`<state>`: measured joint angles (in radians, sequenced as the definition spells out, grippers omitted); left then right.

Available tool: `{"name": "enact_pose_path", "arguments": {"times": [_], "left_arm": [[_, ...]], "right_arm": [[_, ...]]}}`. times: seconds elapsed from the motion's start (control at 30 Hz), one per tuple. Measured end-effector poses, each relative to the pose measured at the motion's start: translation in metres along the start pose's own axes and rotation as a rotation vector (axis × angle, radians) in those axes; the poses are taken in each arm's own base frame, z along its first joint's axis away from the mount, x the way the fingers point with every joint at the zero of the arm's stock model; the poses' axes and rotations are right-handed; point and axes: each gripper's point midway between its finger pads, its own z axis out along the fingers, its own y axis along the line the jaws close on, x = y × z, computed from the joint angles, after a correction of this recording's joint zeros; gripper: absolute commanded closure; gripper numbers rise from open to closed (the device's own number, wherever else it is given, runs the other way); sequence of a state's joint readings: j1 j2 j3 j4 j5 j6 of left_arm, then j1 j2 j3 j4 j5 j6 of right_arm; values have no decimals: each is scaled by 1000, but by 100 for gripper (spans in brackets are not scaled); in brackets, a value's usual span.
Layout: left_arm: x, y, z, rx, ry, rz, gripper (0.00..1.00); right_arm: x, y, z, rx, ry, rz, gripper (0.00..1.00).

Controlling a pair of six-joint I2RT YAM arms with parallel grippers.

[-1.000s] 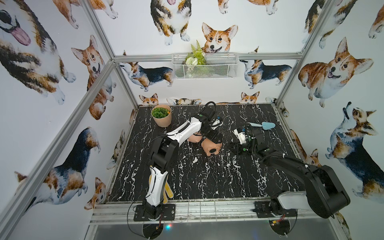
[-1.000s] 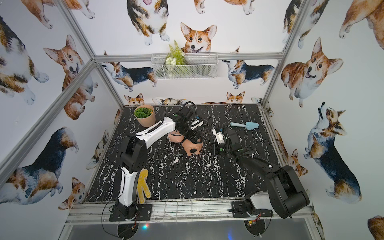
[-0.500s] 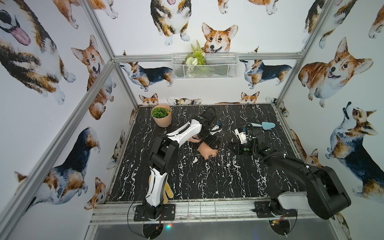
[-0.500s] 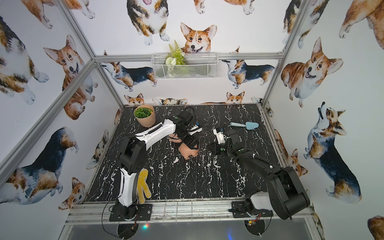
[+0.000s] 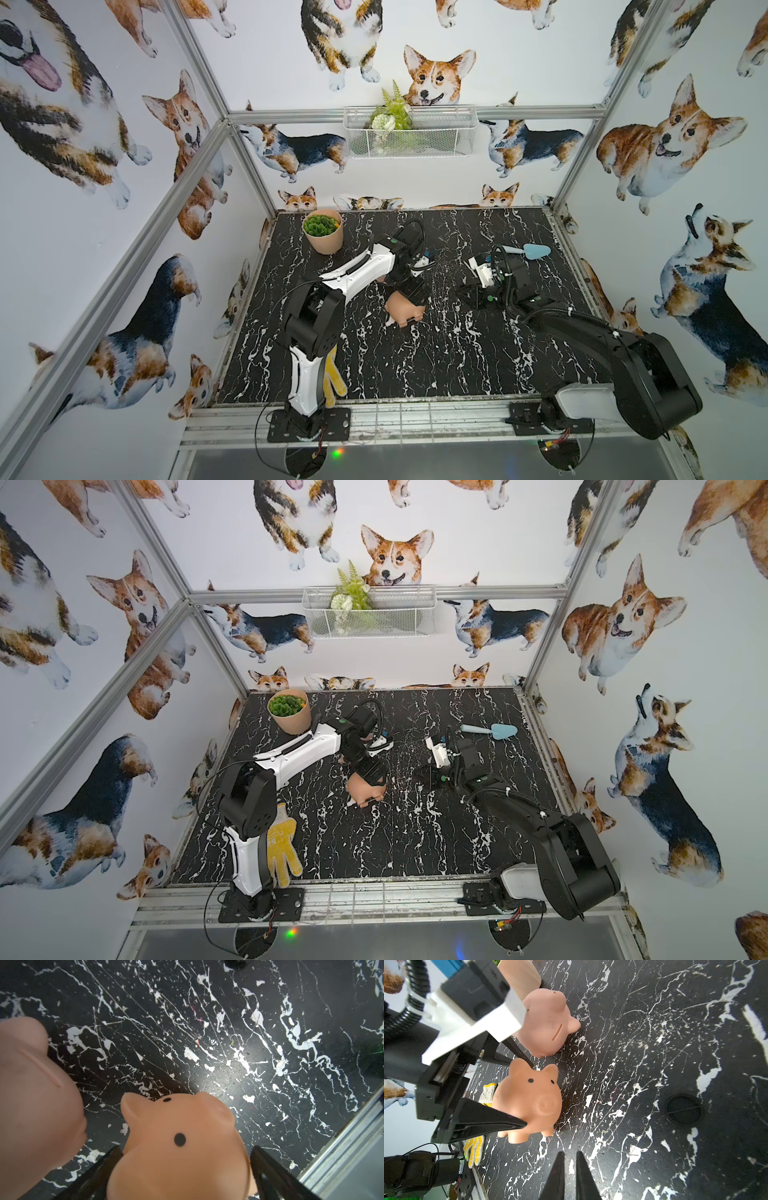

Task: Close piggy banks
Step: Move the piggy bank to the center of the board.

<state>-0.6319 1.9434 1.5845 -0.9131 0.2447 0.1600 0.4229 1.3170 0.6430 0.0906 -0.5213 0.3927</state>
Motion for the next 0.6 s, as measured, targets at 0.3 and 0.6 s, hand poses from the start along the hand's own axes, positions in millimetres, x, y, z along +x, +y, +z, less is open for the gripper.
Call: {"name": "enact_pose_path", "arguments": {"times": [0.3, 0.6], "left_arm": [[37, 20, -16, -60, 30, -66, 2], [71, 44, -23, -122, 70, -133, 2]], "right_arm": [[-1, 4, -6, 0, -4, -6, 86], [-1, 3, -7, 11, 2, 0, 86]]}}
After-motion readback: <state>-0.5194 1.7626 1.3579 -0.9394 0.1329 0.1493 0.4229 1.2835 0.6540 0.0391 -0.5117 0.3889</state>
